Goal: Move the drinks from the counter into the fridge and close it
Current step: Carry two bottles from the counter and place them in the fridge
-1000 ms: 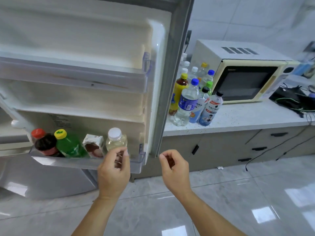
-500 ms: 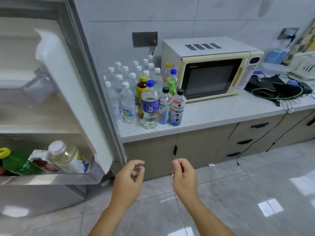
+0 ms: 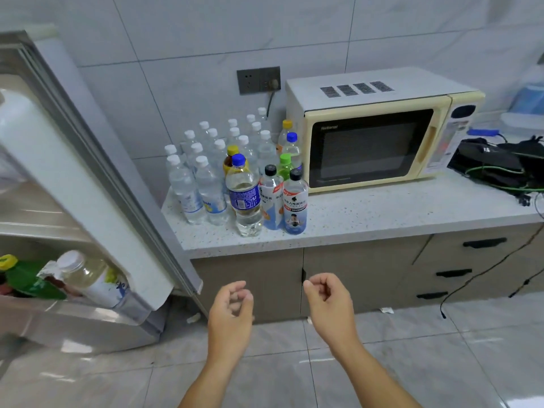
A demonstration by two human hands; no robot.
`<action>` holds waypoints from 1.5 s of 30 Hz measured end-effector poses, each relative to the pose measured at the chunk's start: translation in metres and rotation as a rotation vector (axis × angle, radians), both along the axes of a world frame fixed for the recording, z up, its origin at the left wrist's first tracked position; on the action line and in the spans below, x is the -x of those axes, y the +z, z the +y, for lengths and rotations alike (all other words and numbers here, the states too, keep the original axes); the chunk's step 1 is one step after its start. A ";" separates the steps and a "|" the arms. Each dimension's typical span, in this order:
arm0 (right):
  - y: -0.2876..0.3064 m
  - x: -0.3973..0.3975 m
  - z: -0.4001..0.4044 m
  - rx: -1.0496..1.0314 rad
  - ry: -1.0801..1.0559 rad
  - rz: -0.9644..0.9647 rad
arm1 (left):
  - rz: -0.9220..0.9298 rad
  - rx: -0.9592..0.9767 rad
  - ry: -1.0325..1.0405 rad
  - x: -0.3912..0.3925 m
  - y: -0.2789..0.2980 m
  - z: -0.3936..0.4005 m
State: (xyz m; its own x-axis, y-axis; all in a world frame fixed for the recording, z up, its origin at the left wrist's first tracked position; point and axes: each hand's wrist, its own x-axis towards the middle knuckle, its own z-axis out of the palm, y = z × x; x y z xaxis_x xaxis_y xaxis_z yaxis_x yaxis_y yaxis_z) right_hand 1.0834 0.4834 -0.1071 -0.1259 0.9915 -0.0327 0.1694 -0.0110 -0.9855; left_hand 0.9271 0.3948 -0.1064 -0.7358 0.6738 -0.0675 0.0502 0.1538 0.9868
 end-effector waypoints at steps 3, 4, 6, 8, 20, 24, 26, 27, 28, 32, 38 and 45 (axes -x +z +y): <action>-0.003 0.005 0.019 0.041 0.028 -0.003 | -0.013 0.005 0.018 0.004 0.001 0.015; -0.004 0.007 0.025 0.049 0.042 -0.012 | -0.014 0.009 0.021 0.006 0.001 0.022; -0.005 0.011 0.039 0.054 0.068 -0.033 | -0.006 0.020 0.023 0.010 0.000 0.036; -0.004 0.015 0.055 0.062 0.094 -0.053 | -0.001 0.028 0.029 0.017 -0.002 0.053; 0.026 0.069 0.177 -0.092 0.082 -0.220 | 0.130 -0.011 0.046 0.075 0.027 0.160; 0.025 0.086 0.203 -0.152 0.062 -0.220 | 0.308 -0.039 -0.013 0.079 0.038 0.178; 0.026 0.089 0.214 -0.166 0.117 -0.188 | 0.512 -0.057 -0.089 0.071 0.046 0.188; 0.026 0.091 0.219 -0.174 0.158 -0.166 | 0.606 -0.060 -0.122 0.069 0.052 0.195; 0.025 0.091 0.224 -0.175 0.198 -0.144 | 0.671 -0.055 -0.146 0.067 0.058 0.205; 0.014 0.090 0.234 -0.125 0.275 -0.122 | 0.715 0.044 -0.244 0.065 0.086 0.243; -0.001 0.079 0.243 -0.113 0.246 -0.063 | 0.800 0.383 -0.376 0.059 0.091 0.284; -0.004 0.034 0.260 -0.117 0.058 -0.087 | 0.920 0.414 -0.331 0.049 0.078 0.295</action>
State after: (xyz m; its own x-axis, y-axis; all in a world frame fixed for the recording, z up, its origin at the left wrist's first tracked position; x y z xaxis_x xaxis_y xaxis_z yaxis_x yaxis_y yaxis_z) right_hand 1.0493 0.7437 -0.1114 -0.1852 0.9802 0.0695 0.2510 0.1156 -0.9611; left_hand 0.8781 0.6898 -0.0284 -0.4039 0.9021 0.1521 0.8521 0.3105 0.4213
